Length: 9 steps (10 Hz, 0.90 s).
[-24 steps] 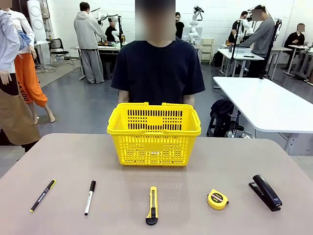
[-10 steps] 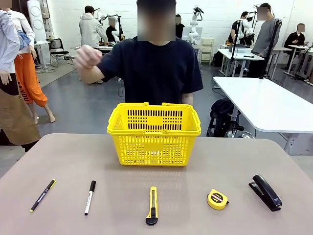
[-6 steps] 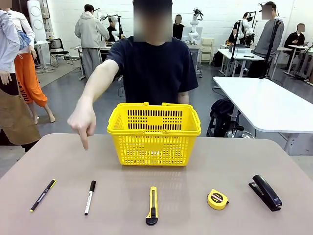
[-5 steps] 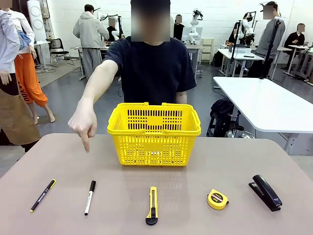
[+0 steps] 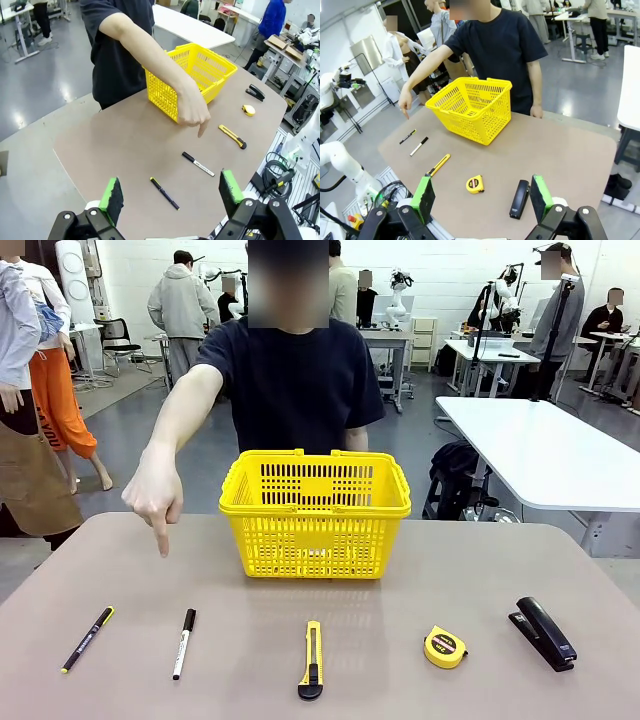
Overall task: Place the items the person wants into the basket.
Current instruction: Pick up the item the person points to and place it in the Market Basket.
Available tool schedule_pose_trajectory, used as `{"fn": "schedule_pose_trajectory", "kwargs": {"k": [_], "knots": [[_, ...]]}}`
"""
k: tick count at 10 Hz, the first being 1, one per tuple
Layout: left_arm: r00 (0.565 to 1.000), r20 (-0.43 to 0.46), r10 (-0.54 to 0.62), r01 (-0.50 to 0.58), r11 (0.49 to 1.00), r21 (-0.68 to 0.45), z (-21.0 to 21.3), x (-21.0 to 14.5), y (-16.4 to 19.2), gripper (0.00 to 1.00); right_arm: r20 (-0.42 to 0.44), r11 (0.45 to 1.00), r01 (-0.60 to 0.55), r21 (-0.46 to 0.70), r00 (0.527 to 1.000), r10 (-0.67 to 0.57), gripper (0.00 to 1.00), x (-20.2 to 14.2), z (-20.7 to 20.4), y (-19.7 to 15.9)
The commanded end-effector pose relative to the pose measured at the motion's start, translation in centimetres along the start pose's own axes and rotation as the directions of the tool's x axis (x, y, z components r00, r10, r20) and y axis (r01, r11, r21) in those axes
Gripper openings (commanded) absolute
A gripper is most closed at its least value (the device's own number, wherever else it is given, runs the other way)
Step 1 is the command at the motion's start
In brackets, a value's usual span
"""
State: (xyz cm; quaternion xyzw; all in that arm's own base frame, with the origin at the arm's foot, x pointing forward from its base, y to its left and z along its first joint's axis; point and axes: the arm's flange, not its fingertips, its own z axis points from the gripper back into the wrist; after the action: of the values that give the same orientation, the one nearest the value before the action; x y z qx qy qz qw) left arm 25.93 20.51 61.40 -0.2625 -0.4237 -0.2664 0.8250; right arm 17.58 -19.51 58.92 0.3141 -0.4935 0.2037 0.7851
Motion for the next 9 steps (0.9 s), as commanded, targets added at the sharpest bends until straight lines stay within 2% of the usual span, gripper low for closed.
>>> {"fn": "schedule_pose_trajectory", "kwargs": {"k": [1, 3, 4, 5, 6, 8, 9], "knots": [[0.988, -0.137, 0.072, -0.056, 0.991, 0.122, -3.5, 2.4, -4.2, 1.00, 0.012, 1.000, -0.004, 0.001, 1.000, 0.004, 1.00, 0.2, -0.1, -0.1], [0.956, -0.258, 0.137, -0.082, 0.974, 0.213, -8.5, 5.4, -8.9, 1.00, 0.012, 1.000, -0.004, 0.001, 1.000, 0.004, 1.00, 0.2, -0.1, -0.1], [0.937, -0.263, 0.228, -0.155, 0.950, 0.270, -11.2, 6.7, -11.2, 1.00, 0.012, 1.000, -0.004, 0.001, 1.000, 0.004, 1.00, 0.2, -0.1, -0.1], [0.913, -0.335, 0.234, -0.144, 0.951, 0.273, -13.7, 7.1, -13.3, 1.00, 0.012, 1.000, -0.004, 0.001, 1.000, 0.004, 1.00, 0.2, -0.1, -0.1], [0.888, -0.375, 0.266, -0.156, 0.942, 0.298, -15.7, 7.0, -15.2, 1.00, 0.012, 1.000, -0.004, 0.001, 1.000, 0.004, 1.00, 0.2, -0.1, -0.1], [0.811, -0.479, 0.337, -0.144, 0.908, 0.394, -19.6, 5.9, -18.3, 1.00, 0.012, 1.000, -0.004, 0.001, 1.000, 0.004, 1.00, 0.2, -0.1, -0.1], [0.793, -0.485, 0.369, -0.134, 0.882, 0.452, -21.5, 5.1, -19.4, 1.00, 0.012, 1.000, -0.004, 0.001, 1.000, 0.004, 1.00, 0.2, -0.1, -0.1]]}}
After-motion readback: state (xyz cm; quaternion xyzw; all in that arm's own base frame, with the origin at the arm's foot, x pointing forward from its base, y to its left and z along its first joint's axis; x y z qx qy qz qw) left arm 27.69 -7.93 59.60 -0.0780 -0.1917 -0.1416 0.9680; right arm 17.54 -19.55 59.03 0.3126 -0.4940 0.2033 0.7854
